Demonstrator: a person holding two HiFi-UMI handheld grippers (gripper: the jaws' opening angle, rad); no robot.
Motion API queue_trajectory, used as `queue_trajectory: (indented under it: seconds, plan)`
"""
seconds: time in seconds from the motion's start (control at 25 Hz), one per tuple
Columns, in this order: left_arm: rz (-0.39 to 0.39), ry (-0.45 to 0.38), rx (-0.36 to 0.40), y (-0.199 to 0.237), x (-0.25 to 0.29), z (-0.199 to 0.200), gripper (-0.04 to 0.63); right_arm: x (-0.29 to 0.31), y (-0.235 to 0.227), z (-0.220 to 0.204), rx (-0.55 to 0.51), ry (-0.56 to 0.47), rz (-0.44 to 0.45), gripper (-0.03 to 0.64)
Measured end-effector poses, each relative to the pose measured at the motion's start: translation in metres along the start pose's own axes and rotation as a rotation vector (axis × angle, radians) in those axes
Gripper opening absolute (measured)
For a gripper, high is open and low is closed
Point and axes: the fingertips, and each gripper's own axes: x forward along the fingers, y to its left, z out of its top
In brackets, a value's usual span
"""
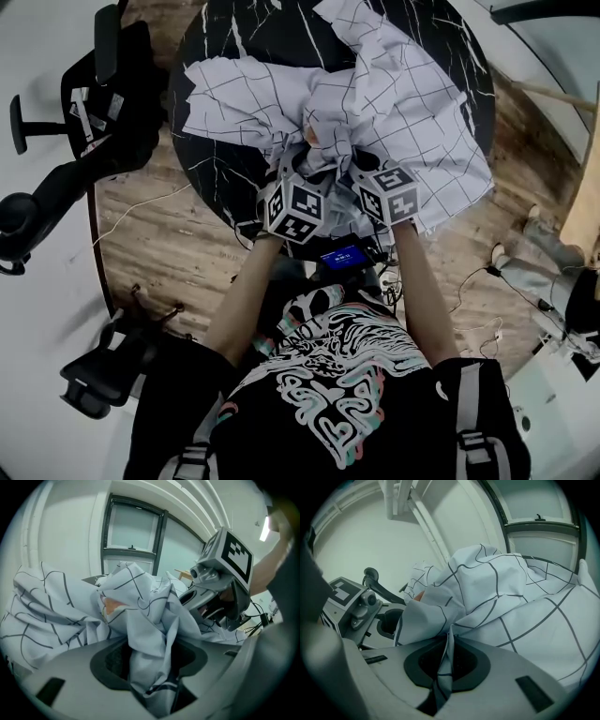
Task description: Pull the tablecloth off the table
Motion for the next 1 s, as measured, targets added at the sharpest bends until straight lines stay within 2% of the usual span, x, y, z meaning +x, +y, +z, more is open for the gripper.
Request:
queue_trajectory:
  seconds: [1.0]
  plan:
    - [-0.005, -0.044, 0.050, -0.005, -0.013, 0.011, 0.184, -0.007, 0.015, 0.013, -0.001, -0.058, -0.010, 0.002]
